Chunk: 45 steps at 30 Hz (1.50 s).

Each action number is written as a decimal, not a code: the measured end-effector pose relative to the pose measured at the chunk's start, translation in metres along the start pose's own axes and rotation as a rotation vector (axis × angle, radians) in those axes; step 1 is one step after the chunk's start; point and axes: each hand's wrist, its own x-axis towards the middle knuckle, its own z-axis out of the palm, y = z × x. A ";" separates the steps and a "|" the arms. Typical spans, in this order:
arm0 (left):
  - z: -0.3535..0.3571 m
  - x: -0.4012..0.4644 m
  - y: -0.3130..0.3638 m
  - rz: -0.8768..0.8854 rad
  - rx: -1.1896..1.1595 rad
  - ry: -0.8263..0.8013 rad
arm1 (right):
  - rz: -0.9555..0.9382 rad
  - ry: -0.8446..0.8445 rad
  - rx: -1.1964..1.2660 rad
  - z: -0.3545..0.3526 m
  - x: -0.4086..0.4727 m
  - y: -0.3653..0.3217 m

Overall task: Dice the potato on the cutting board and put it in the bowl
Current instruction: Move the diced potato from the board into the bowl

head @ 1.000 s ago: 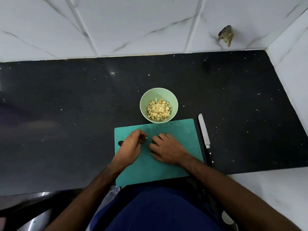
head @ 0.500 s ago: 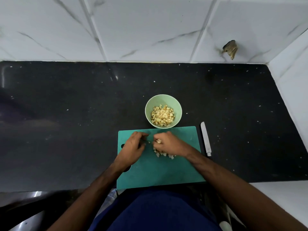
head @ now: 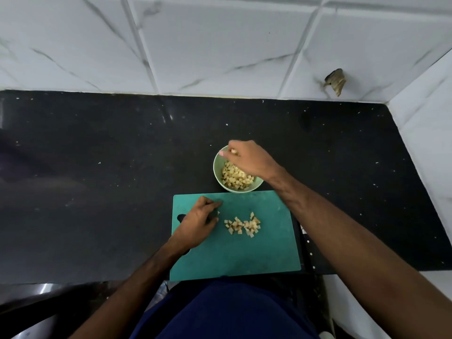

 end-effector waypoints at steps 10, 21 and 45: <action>0.004 -0.009 -0.010 -0.044 -0.078 -0.024 | -0.012 0.099 0.514 -0.016 0.004 0.018; 0.009 0.003 -0.008 0.044 0.094 -0.013 | 0.242 -0.062 0.800 -0.003 -0.081 0.036; 0.008 0.003 0.014 0.017 0.018 -0.053 | 0.243 -0.044 0.146 0.109 -0.141 0.053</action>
